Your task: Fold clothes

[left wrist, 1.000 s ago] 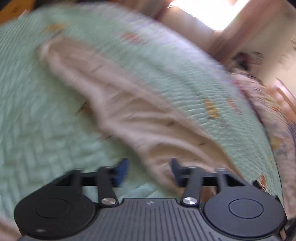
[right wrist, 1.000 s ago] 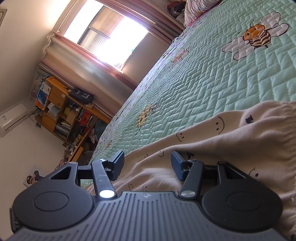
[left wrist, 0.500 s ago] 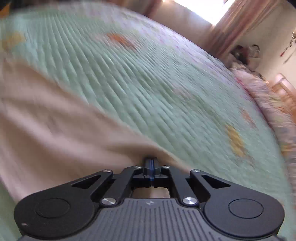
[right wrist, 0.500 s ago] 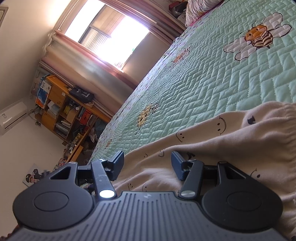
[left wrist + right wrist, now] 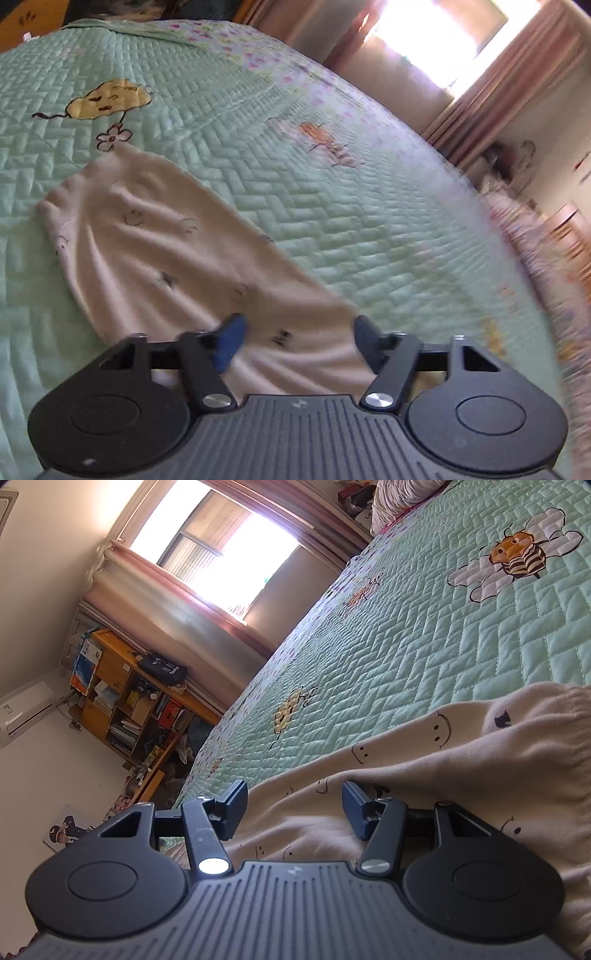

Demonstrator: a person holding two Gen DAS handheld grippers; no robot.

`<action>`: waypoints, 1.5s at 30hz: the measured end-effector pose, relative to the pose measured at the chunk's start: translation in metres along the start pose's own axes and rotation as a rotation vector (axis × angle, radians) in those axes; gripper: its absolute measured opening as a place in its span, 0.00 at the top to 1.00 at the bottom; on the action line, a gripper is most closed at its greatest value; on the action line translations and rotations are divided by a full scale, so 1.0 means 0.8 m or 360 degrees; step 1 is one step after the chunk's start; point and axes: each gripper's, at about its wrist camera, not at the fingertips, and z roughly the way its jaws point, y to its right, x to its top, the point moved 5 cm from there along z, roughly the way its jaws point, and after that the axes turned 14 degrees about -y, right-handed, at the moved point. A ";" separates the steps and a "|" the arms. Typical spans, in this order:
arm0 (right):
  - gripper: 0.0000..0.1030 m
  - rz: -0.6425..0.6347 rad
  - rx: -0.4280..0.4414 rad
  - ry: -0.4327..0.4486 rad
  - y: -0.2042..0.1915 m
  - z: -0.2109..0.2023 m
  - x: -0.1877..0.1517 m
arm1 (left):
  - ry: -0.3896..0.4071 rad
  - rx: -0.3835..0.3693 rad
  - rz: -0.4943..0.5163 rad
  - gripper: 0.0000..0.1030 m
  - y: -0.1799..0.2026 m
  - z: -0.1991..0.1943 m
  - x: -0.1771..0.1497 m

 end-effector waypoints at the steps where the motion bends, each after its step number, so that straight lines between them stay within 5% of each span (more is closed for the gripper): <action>1: 0.43 -0.0004 -0.0004 0.0001 0.000 0.000 0.000 | 0.0046 0.0107 -0.0008 0.67 -0.006 0.004 0.013; 2: 0.43 -0.0005 -0.0006 0.0002 0.000 0.001 -0.001 | 0.0085 0.0214 -0.0040 0.84 -0.013 0.007 0.025; 4: 0.43 -0.0008 -0.0011 0.0002 -0.001 0.002 -0.001 | 0.0128 0.0264 -0.0120 0.83 -0.020 0.010 0.044; 11: 0.43 -0.0014 -0.0018 0.0005 -0.003 0.004 -0.002 | 0.0345 0.0065 -0.0078 0.18 -0.007 -0.041 0.031; 14: 0.43 -0.0009 -0.0006 0.0011 -0.002 0.002 -0.002 | 0.0279 0.0240 -0.0138 0.15 -0.036 -0.034 0.028; 18: 0.43 -0.0010 -0.0007 0.0011 -0.002 0.002 -0.003 | 0.0249 0.0416 -0.0172 0.23 -0.063 -0.028 0.034; 24: 0.43 -0.0016 -0.0028 0.0002 -0.004 0.004 -0.002 | 0.0467 0.0194 -0.0372 0.16 -0.070 -0.102 0.018; 31: 0.42 -0.0048 -0.0083 -0.0019 -0.011 0.003 -0.004 | 0.0228 -0.0103 -0.0443 0.09 -0.084 -0.205 -0.107; 36: 0.38 -0.0382 -0.0197 -0.0025 -0.085 -0.024 -0.028 | 0.0138 -0.0376 -0.0423 0.08 -0.091 -0.274 -0.203; 41: 0.28 -0.0682 -0.0069 -0.0064 -0.175 -0.081 -0.086 | 0.0221 -0.0422 -0.0335 0.02 -0.097 -0.338 -0.259; 45: 0.27 -0.0610 0.0006 -0.0275 -0.175 -0.112 -0.139 | 0.0162 -0.0379 -0.0311 0.01 -0.110 -0.340 -0.294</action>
